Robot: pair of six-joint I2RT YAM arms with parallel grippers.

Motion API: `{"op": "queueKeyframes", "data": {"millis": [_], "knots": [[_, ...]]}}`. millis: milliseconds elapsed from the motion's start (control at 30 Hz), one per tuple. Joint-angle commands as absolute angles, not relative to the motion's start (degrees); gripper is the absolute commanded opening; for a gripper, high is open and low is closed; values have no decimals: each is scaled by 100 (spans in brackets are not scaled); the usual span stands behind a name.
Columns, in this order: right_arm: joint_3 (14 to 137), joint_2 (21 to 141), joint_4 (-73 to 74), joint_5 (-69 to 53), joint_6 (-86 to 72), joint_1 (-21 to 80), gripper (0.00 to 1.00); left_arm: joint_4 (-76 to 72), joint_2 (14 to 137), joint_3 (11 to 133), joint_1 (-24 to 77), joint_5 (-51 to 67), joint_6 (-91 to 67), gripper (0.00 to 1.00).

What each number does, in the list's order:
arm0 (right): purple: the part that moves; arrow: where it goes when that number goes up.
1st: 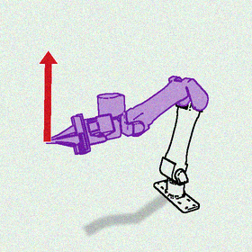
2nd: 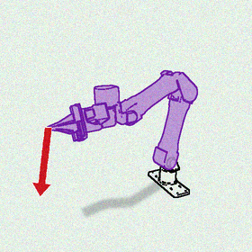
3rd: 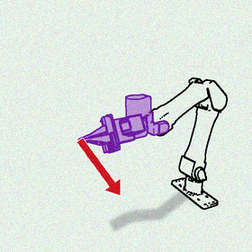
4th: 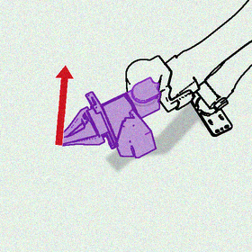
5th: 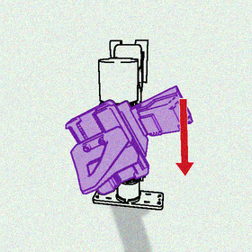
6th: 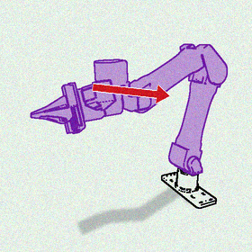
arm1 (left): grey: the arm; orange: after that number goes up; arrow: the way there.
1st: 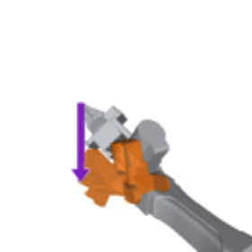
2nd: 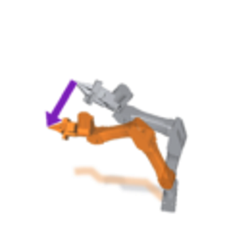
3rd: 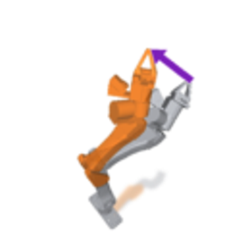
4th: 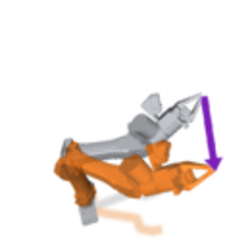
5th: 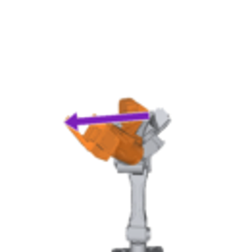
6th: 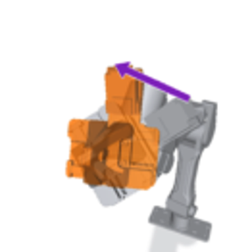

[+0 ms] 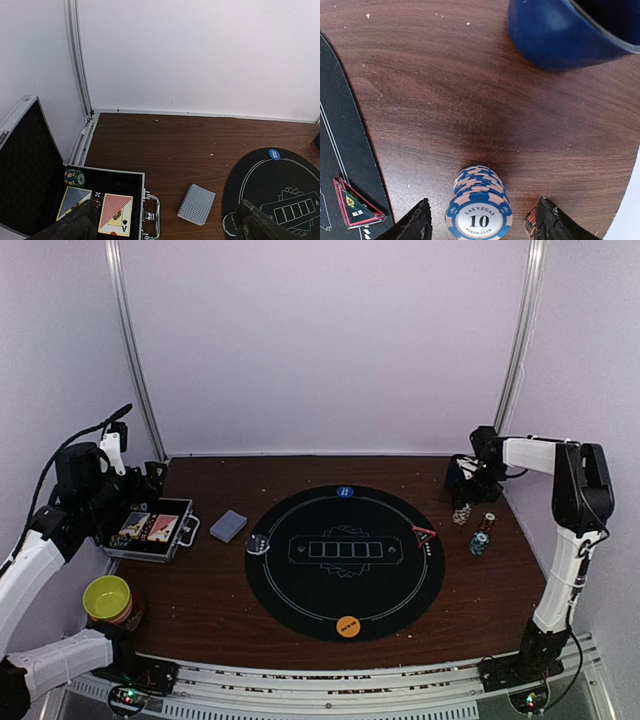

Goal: Distribute texas hold em gaming equipment
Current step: Pick up the pile of poker chips from the pile of poker chips.

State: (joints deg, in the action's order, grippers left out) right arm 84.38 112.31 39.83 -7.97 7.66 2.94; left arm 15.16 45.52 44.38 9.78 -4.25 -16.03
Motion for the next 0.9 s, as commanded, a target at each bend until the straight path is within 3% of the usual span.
{"op": "queueKeyframes", "data": {"millis": [0,867], "knots": [[8386,11272,4061,-785,834,351,71,1449,4498,4544,924,-457,-1583,98],[8350,11266,4088,-817,826,360,48,1450,4505,4553,913,-483,-1572,98]]}}
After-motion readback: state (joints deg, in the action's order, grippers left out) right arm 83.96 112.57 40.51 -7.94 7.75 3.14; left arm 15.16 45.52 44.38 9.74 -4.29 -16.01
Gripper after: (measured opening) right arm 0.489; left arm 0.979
